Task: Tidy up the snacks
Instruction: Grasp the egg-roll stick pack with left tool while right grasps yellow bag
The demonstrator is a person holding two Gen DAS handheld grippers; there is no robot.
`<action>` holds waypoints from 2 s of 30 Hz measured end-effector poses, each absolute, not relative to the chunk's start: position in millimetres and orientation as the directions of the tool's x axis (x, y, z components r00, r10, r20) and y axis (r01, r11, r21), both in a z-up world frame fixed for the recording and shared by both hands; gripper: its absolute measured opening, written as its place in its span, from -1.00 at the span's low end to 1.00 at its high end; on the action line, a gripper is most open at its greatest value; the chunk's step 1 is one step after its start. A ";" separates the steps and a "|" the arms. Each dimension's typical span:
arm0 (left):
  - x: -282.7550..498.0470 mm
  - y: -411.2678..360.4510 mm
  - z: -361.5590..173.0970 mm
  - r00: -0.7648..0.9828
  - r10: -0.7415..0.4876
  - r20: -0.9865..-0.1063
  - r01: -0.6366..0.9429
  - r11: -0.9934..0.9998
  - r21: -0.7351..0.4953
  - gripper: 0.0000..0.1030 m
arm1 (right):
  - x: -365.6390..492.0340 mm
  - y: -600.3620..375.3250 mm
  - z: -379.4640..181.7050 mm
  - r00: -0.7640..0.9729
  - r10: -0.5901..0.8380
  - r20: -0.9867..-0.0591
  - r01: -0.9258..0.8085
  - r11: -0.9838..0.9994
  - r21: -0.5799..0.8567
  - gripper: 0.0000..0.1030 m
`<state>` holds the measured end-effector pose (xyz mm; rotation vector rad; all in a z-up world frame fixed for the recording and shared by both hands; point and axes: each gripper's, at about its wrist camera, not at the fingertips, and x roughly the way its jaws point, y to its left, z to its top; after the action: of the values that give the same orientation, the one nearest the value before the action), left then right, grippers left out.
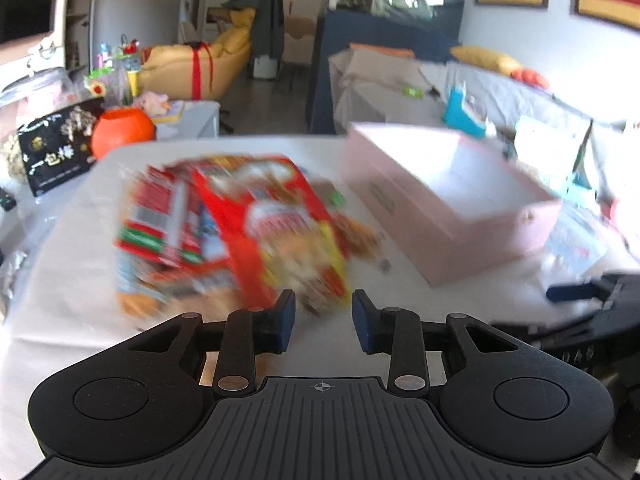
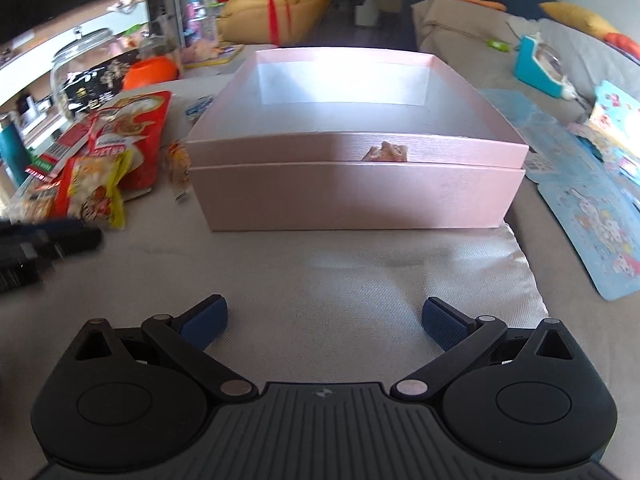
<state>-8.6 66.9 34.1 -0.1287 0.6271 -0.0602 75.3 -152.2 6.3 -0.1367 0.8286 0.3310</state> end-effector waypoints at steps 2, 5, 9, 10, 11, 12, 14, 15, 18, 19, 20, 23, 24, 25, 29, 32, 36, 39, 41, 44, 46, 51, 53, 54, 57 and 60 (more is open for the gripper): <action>-10.6 84.5 43.7 0.821 -0.103 -0.562 0.003 0.984 -0.177 -0.30 | 73.9 -154.0 5.7 0.633 0.253 -0.732 -0.366 0.931 0.006 1.00; -7.4 105.2 51.2 0.809 -0.066 -0.584 -0.063 0.978 -0.198 -0.31 | 87.4 -145.3 12.3 0.570 0.315 -0.759 -0.462 0.887 0.021 0.99; -12.7 120.2 51.1 0.794 -0.030 -0.607 -0.106 0.976 -0.188 -0.31 | 108.9 -132.4 31.2 0.576 0.410 -0.707 -0.501 0.861 0.091 1.00; -15.0 122.8 49.6 0.789 -0.032 -0.613 -0.106 0.976 -0.188 -0.31 | 115.5 -127.2 34.3 0.572 0.409 -0.711 -0.495 0.863 0.098 1.00; -16.2 124.2 49.0 0.782 -0.041 -0.622 -0.102 0.976 -0.191 -0.31 | 123.5 -121.4 36.3 0.565 0.423 -0.709 -0.499 0.859 0.115 1.00; -18.1 124.1 47.7 0.774 -0.050 -0.632 -0.095 0.976 -0.194 -0.31 | 130.3 -115.5 37.4 0.561 0.434 -0.705 -0.502 0.855 0.127 1.00; -23.6 121.9 45.6 0.751 -0.071 -0.656 -0.072 0.979 -0.189 -0.31 | 144.4 -98.1 36.6 0.548 0.441 -0.711 -0.512 0.849 0.131 1.00; -25.7 118.9 45.5 0.739 -0.080 -0.669 -0.055 0.983 -0.178 -0.31 | 149.8 -89.6 34.6 0.540 0.440 -0.718 -0.512 0.848 0.134 1.00; -30.9 110.2 40.4 0.714 -0.067 -0.697 -0.029 0.992 -0.125 -0.31 | 158.5 -64.6 30.7 0.467 0.489 -0.736 -0.552 0.812 0.189 1.00; -30.6 106.3 37.3 0.709 -0.052 -0.703 -0.030 0.994 -0.104 -0.30 | 158.0 -56.2 30.2 0.443 0.516 -0.734 -0.574 0.792 0.210 1.00; -29.2 105.8 34.4 0.703 -0.040 -0.710 -0.036 0.995 -0.091 -0.19 | 153.9 -45.0 29.8 0.425 0.535 -0.730 -0.593 0.774 0.221 1.00; -23.6 108.7 30.5 0.702 -0.054 -0.710 -0.054 0.990 -0.129 -0.10 | 139.2 -18.8 29.5 0.395 0.557 -0.731 -0.647 0.734 0.209 0.89; -21.1 108.8 30.6 0.704 -0.053 -0.708 -0.060 0.989 -0.134 -0.10 | 134.6 -13.2 28.9 0.410 0.532 -0.741 -0.652 0.739 0.170 0.76; -18.7 108.1 31.7 0.707 -0.051 -0.705 -0.064 0.989 -0.136 -0.11 | 131.6 -11.5 28.5 0.419 0.518 -0.746 -0.660 0.737 0.142 0.64; -1.8 103.5 30.0 0.721 -0.063 -0.690 -0.055 0.987 -0.148 -0.10 | 123.0 -34.5 38.0 0.420 0.522 -0.743 -0.658 0.739 0.147 -0.05; 13.3 98.2 26.9 0.742 -0.054 -0.668 -0.045 0.991 -0.130 -0.03 | 119.9 -58.3 39.2 0.423 0.509 -0.749 -0.624 0.764 0.166 -0.18; 26.2 98.5 21.5 0.759 -0.036 -0.650 -0.035 0.995 -0.096 0.03 | 109.1 -95.7 34.9 0.488 0.428 -0.760 -0.561 0.821 0.102 -0.18; 25.3 105.4 22.2 0.761 -0.018 -0.648 -0.055 0.994 -0.092 -0.01 | 103.8 -108.5 33.4 0.521 0.381 -0.764 -0.536 0.843 0.055 0.14; 20.1 108.9 24.4 0.757 -0.043 -0.652 -0.036 0.993 -0.108 -0.12 | 99.7 -110.7 35.6 0.534 0.395 -0.748 -0.546 0.836 0.051 0.52; 12.8 106.9 28.5 0.733 -0.146 -0.664 0.051 0.986 -0.161 -0.42 | 95.4 -99.1 39.5 0.556 0.427 -0.714 -0.587 0.809 0.027 0.64; 8.2 105.7 30.8 0.711 -0.219 -0.668 0.099 0.972 -0.214 -0.50 | 97.9 -85.6 39.4 0.547 0.459 -0.700 -0.635 0.773 0.010 0.67; -0.8 97.7 35.9 0.686 -0.284 -0.670 0.162 0.957 -0.240 -0.50 | 120.5 -54.2 22.5 0.488 0.492 -0.721 -0.676 0.736 0.045 0.66; 3.5 95.3 34.9 0.698 -0.236 -0.676 0.137 0.971 -0.197 -0.50 | 125.2 -56.0 20.0 0.475 0.499 -0.725 -0.659 0.747 0.083 0.54; 7.5 93.9 33.9 0.704 -0.203 -0.680 0.115 0.978 -0.172 -0.49 | 123.7 -59.1 21.8 0.482 0.496 -0.722 -0.651 0.754 0.084 0.33; 19.9 89.3 31.7 0.710 -0.164 -0.684 0.087 0.985 -0.146 -0.42 | 117.0 -73.7 28.6 0.486 0.485 -0.726 -0.629 0.772 0.095 0.03; 33.2 77.5 27.0 0.708 -0.147 -0.691 0.091 0.989 -0.116 -0.42 | 104.6 -95.9 31.9 0.530 0.449 -0.719 -0.594 0.802 0.062 0.02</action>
<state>33.2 77.5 27.0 -0.0752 0.7730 -0.1323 104.6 -95.9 31.9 -0.1999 0.7966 0.6270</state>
